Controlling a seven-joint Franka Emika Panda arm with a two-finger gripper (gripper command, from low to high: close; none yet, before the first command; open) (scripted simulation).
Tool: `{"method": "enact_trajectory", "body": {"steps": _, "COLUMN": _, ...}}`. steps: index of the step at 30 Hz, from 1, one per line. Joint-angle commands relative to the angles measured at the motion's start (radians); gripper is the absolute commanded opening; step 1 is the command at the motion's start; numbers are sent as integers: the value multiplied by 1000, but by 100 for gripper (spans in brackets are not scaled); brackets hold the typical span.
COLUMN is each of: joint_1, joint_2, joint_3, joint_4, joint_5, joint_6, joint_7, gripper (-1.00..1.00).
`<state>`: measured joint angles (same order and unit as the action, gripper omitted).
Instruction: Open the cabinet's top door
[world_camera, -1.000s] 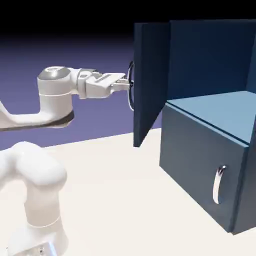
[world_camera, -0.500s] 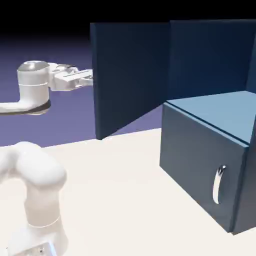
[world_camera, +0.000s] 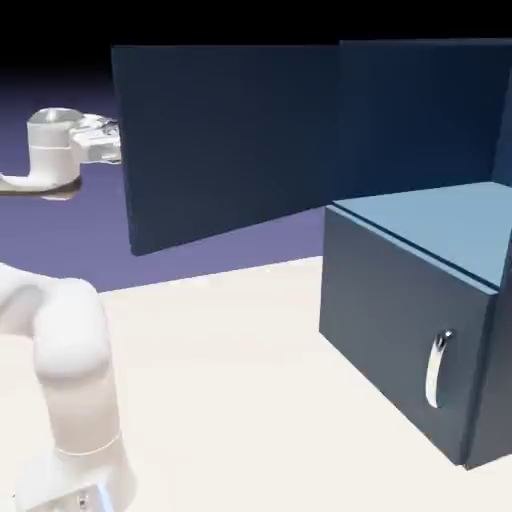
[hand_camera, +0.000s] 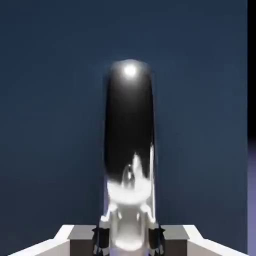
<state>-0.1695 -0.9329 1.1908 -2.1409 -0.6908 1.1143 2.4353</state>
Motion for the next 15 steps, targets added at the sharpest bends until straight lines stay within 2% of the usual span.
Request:
{"method": "enact_trajectory", "body": {"steps": 1, "joint_1": -36, "joint_2": 2, "joint_3": 28, "joint_4": 34, "joint_5": 10, "joint_6": -23, "joint_7": -4, "gripper": -100}}
{"method": "enact_trajectory", "body": {"steps": 15, "joint_1": -530, "joint_2": -88, "joint_3": 309, "joint_4": 529, "joint_5": 101, "joint_6": -302, "joint_7": -133, "gripper": -100}}
